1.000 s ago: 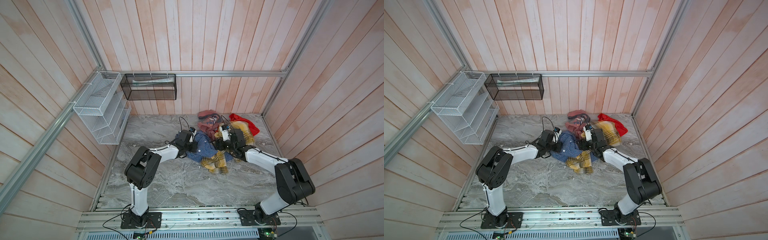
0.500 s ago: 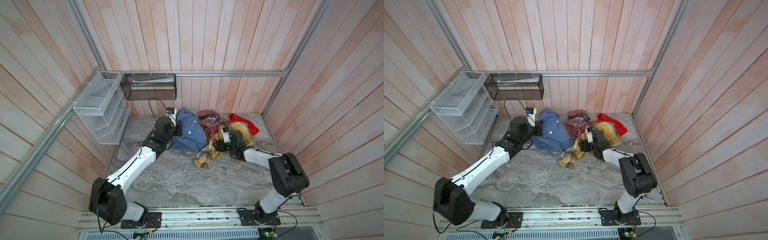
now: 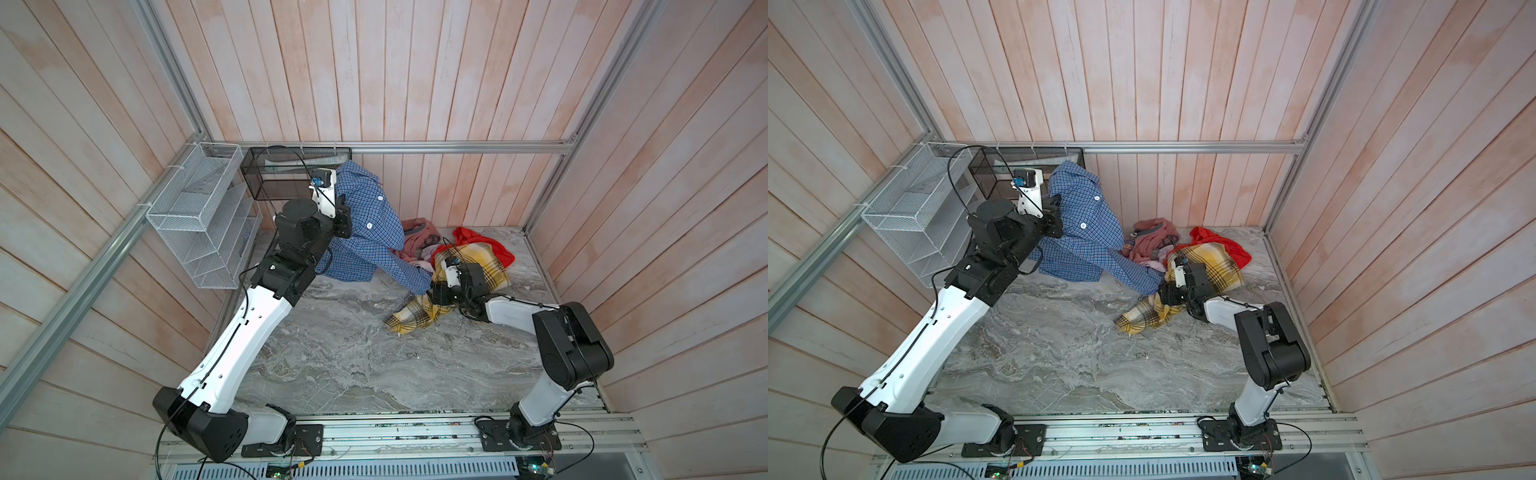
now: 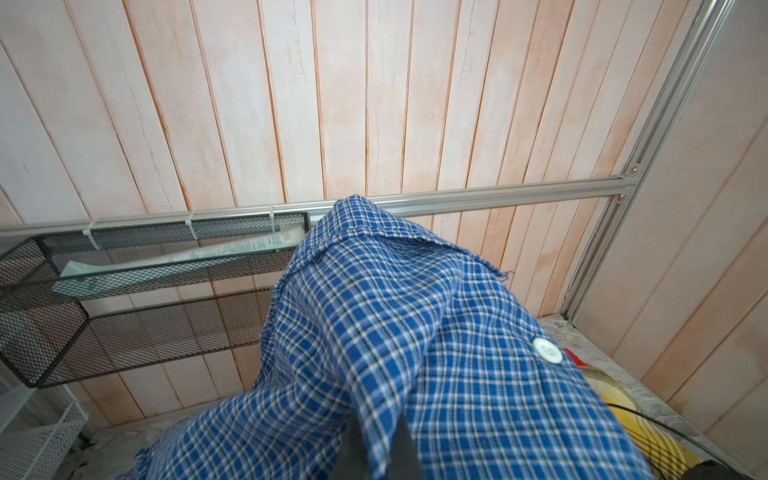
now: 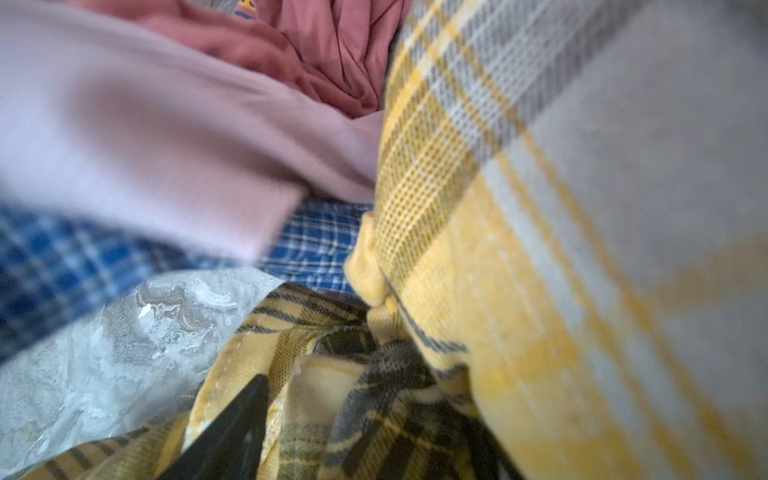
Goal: Pick out a specific cloth from the pile
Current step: 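Lift the blue checked shirt with the left gripper, pulling it off the pile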
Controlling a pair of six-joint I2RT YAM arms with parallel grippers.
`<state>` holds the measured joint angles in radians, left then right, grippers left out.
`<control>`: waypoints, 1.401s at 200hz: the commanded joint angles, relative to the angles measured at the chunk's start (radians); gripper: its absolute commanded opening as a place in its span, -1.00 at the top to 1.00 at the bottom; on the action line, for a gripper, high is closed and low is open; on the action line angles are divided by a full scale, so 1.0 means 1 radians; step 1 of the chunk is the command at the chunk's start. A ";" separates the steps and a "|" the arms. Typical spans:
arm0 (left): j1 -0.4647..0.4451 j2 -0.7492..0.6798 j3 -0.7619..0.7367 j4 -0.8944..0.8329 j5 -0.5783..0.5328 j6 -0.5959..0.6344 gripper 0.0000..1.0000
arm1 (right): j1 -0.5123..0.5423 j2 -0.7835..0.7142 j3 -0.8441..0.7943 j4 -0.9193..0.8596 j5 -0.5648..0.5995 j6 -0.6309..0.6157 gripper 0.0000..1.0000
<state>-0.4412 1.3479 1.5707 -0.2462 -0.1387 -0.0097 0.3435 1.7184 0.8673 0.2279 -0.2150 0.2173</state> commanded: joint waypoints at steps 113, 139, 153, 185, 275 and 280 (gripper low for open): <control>0.024 -0.071 0.358 0.050 -0.135 0.182 1.00 | -0.020 -0.066 -0.009 0.012 0.001 0.039 -0.57; 0.023 -0.037 0.487 0.034 -0.113 0.203 1.00 | -0.021 -0.098 -0.021 0.034 -0.018 0.040 -0.82; 0.023 -0.013 0.539 0.003 -0.119 0.206 1.00 | -0.020 -0.107 -0.021 0.040 -0.026 0.040 -0.84; 0.024 -0.005 0.535 0.012 -0.148 0.215 1.00 | -0.021 -0.098 -0.009 0.029 -0.025 0.036 -0.84; 0.267 -0.020 0.296 -0.042 0.010 0.038 1.00 | -0.020 -0.080 0.010 0.008 -0.077 0.031 -0.80; 0.290 -0.016 0.289 -0.038 0.025 0.028 1.00 | -0.021 -0.081 0.010 0.006 -0.078 0.031 -0.80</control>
<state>-0.2268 1.3411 1.8881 -0.3199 -0.2096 0.0975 0.3302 1.6287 0.8555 0.2459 -0.2703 0.2550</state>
